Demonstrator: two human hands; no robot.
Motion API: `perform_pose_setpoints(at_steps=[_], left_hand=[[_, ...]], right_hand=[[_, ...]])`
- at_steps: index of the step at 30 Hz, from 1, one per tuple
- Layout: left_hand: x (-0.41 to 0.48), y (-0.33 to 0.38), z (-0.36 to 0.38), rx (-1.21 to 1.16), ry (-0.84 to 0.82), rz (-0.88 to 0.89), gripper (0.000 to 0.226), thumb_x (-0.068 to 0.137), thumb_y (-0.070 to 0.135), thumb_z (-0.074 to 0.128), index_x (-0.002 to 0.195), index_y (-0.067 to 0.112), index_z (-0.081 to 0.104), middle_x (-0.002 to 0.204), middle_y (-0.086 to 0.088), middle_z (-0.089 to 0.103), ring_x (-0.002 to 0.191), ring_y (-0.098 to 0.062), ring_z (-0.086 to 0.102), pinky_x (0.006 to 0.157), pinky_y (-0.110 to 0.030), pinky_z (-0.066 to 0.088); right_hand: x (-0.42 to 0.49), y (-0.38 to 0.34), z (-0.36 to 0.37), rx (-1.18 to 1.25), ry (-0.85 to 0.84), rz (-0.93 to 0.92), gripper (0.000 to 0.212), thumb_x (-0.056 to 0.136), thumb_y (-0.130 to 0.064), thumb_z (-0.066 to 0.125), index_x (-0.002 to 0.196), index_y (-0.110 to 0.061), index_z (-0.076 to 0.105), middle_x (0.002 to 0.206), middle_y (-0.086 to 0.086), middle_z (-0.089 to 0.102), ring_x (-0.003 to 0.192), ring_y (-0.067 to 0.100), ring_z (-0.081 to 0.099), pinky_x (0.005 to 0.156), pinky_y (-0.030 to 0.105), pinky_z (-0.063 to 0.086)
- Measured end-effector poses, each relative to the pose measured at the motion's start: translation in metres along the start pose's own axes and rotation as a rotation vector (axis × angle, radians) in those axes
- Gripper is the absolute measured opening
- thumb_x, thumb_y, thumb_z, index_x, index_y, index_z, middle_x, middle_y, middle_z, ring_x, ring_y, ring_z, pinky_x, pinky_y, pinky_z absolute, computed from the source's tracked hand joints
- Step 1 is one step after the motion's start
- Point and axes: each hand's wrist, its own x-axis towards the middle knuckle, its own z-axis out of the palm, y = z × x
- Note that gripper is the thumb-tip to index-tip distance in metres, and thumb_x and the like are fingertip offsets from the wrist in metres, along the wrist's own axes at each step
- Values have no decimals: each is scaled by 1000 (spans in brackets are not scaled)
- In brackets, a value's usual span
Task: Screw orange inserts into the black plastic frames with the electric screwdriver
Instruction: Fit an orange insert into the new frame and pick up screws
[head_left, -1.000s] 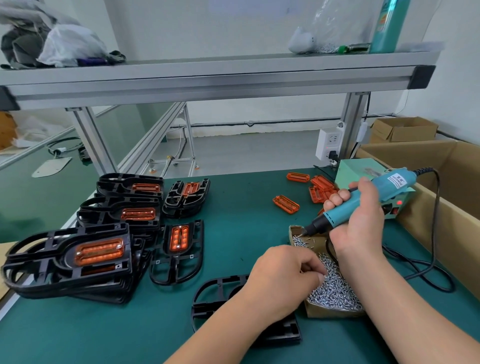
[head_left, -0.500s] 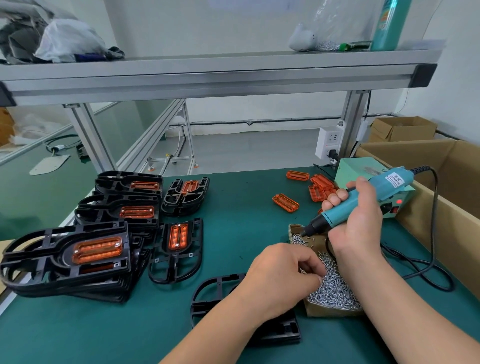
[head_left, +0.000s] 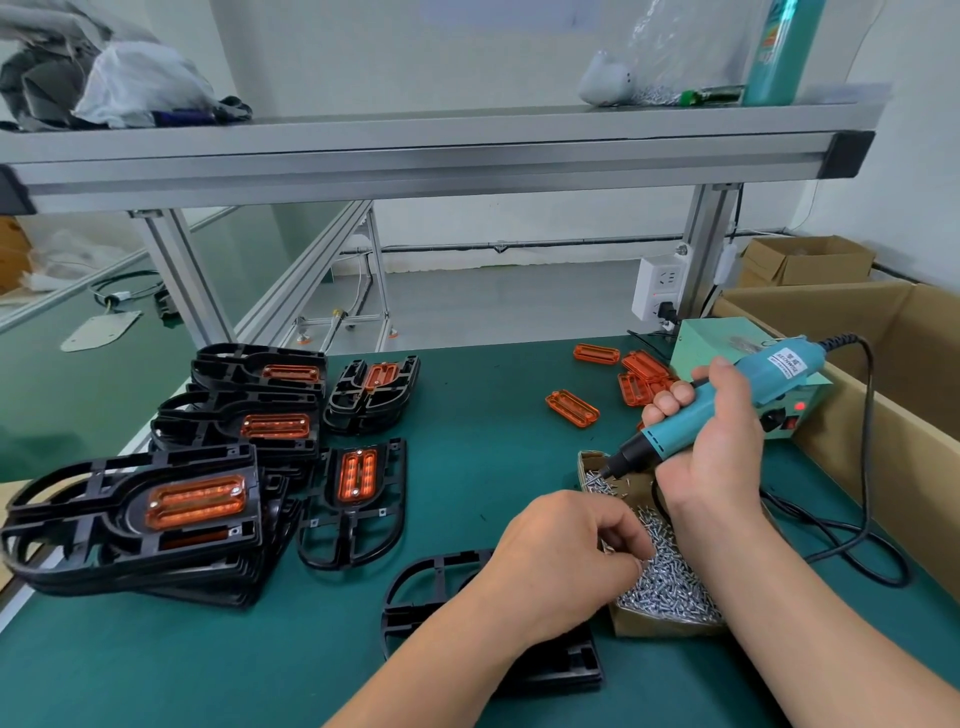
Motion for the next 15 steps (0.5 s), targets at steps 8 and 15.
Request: perform_pose_setpoints(at_steps=[8, 15], left_hand=[[-1, 0, 1, -20, -12, -7, 16, 80, 29, 69, 88, 41, 74, 81, 23, 68, 61, -1, 53, 61, -23, 46], [-1, 2, 0, 1, -4, -7, 15, 82, 32, 68, 91, 43, 74, 88, 23, 69, 60, 0, 52, 61, -22, 44]], right_hand=[[1, 1, 1, 5, 15, 15, 20, 103, -28, 64, 89, -17, 55, 70, -1, 50, 59, 13, 48, 57, 27, 45], [0, 1, 0, 7, 9, 16, 20, 103, -28, 64, 89, -17, 55, 70, -1, 50, 59, 13, 48, 57, 27, 45]])
